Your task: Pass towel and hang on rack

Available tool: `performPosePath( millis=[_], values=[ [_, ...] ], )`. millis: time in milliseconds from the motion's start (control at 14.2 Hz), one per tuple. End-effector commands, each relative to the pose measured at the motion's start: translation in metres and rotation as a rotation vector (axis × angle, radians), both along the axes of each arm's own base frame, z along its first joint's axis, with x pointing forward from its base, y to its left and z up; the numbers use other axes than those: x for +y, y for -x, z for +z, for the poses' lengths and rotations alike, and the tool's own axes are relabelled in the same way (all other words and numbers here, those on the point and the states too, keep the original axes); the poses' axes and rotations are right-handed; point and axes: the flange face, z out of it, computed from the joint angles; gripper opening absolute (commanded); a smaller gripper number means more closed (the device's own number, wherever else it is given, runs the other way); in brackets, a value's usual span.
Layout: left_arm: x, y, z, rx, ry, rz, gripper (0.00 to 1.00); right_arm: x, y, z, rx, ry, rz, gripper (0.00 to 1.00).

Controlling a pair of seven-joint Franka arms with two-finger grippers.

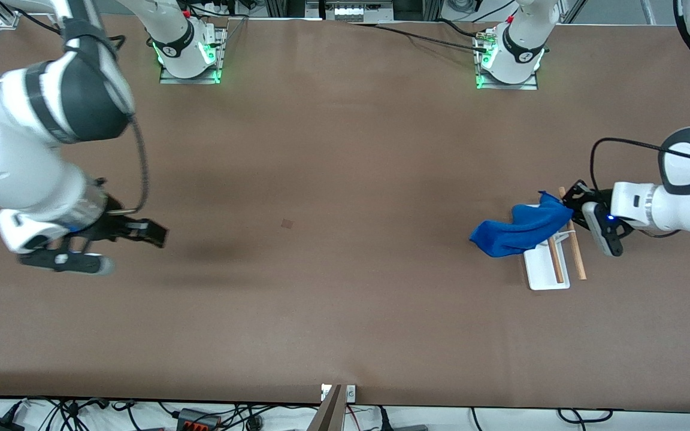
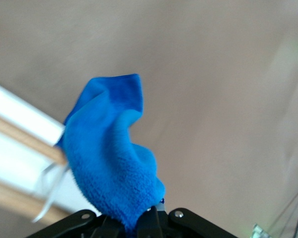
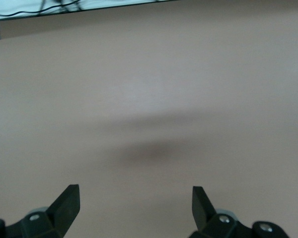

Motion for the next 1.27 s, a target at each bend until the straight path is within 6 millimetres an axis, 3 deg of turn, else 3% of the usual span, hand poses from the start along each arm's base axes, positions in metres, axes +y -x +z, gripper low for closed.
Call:
performPosePath(
  millis=[0, 212, 424, 706, 918, 1200],
  values=[
    [0.033, -0.016, 0.017, -0.041, -0.050, -0.017, 0.01, -0.059, 0.015, 0.029, 0.035, 0.048, 0.066, 1.00],
    [0.052, -0.025, 0.006, -0.060, -0.077, -0.078, 0.01, -0.115, 0.034, 0.044, 0.048, 0.030, 0.088, 1.00],
    [0.088, -0.026, -0.012, -0.062, -0.068, -0.073, 0.01, -0.133, 0.042, 0.054, 0.047, 0.032, 0.135, 1.00],
    [0.100, -0.024, -0.021, -0.071, -0.066, -0.102, 0.01, -0.133, 0.064, 0.049, 0.079, 0.027, 0.128, 1.00],
    [0.126, -0.018, -0.045, -0.054, -0.059, -0.071, 0.01, -0.134, 0.086, 0.046, 0.051, 0.026, 0.130, 1.00],
    [0.140, -0.018, -0.067, -0.085, -0.041, -0.081, 0.01, -0.134, 0.119, 0.035, 0.036, 0.023, 0.136, 1.00]
  ],
)
